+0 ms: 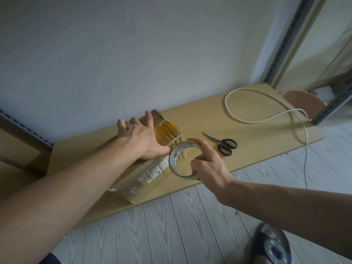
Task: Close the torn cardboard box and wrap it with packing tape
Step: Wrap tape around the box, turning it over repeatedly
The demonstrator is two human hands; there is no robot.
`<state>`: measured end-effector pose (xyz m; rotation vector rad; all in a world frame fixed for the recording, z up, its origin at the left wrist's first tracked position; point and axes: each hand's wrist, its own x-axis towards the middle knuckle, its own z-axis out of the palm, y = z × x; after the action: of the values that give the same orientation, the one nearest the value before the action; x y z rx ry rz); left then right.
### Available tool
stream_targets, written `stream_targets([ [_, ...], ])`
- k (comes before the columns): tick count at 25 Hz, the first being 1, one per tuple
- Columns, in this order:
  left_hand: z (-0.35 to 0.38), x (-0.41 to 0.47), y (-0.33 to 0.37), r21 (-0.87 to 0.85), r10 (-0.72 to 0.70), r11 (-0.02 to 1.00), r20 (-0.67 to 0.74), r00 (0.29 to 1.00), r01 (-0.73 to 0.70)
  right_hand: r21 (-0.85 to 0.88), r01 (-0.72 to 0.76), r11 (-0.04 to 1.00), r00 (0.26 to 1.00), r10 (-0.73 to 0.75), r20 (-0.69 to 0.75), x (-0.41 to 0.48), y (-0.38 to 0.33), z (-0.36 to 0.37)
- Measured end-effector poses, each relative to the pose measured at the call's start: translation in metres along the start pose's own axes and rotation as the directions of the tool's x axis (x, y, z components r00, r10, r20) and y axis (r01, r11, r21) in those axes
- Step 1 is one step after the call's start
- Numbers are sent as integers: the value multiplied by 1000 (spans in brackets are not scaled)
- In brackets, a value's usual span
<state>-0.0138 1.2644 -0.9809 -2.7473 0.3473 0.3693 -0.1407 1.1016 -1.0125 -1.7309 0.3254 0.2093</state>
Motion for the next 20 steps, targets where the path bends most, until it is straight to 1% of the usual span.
stream_targets([
  [2, -11, 2, -6, -2, 67, 998, 103, 992, -67, 88, -52, 995, 998, 48, 41, -2, 0, 0],
  [3, -18, 4, -11, -47, 133, 991, 137, 982, -128, 122, -73, 990, 995, 64, 78, -5, 0, 1],
  [4, -24, 6, -15, -105, 222, 972, 139, 965, -209, 132, -86, 987, 992, 73, 102, -9, 1, 2],
  [5, -25, 9, -16, -151, 335, 935, 94, 937, -319, 123, -83, 989, 992, 70, 104, -11, 4, 2],
  [6, -23, 10, -15, -170, 461, 875, 9, 887, -453, 111, -67, 992, 994, 57, 93, -13, 7, 3],
  [7, -16, 12, -12, -150, 573, 798, -106, 812, -583, 109, -54, 993, 996, 46, 78, -13, 10, 3],
  [8, -6, 14, -10, -107, 648, 728, -213, 731, -677, 110, -47, 993, 997, 40, 68, -13, 12, 2],
  [9, 2, 16, -8, -69, 677, 689, -293, 675, -722, 107, -45, 993, 997, 38, 63, -13, 12, 1],
  [10, 9, 19, -7, -58, 671, 682, -345, 656, -729, 104, -44, 994, 997, 38, 60, -12, 12, 0],
  [11, 12, 21, -7, -71, 637, 704, -375, 673, -706, 105, -36, 994, 998, 31, 50, -11, 10, -1],
  [13, 14, 26, -10, -116, 513, 792, -405, 757, -599, 134, -36, 990, 999, 37, -3, 0, 1, -3],
  [14, 14, 29, -12, -136, 430, 842, -415, 802, -522, 191, -61, 980, 996, 72, -52, 12, -5, -6],
  [15, 15, 32, -14, -157, 342, 885, -422, 840, -439, 288, -98, 953, 988, 129, -89, 27, -9, -10],
  [16, 16, 33, -15, -174, 259, 916, -429, 865, -361, 399, -133, 907, 979, 183, -91, 41, -15, -13],
  [17, 17, 32, -14, -190, 188, 937, -434, 881, -294, 484, -164, 860, 974, 219, -59, 53, -21, -14],
  [20, 22, 30, -16, -285, 26, 944, -439, 898, -167, 604, -255, 755, 964, 248, 96, 62, -29, 3],
])
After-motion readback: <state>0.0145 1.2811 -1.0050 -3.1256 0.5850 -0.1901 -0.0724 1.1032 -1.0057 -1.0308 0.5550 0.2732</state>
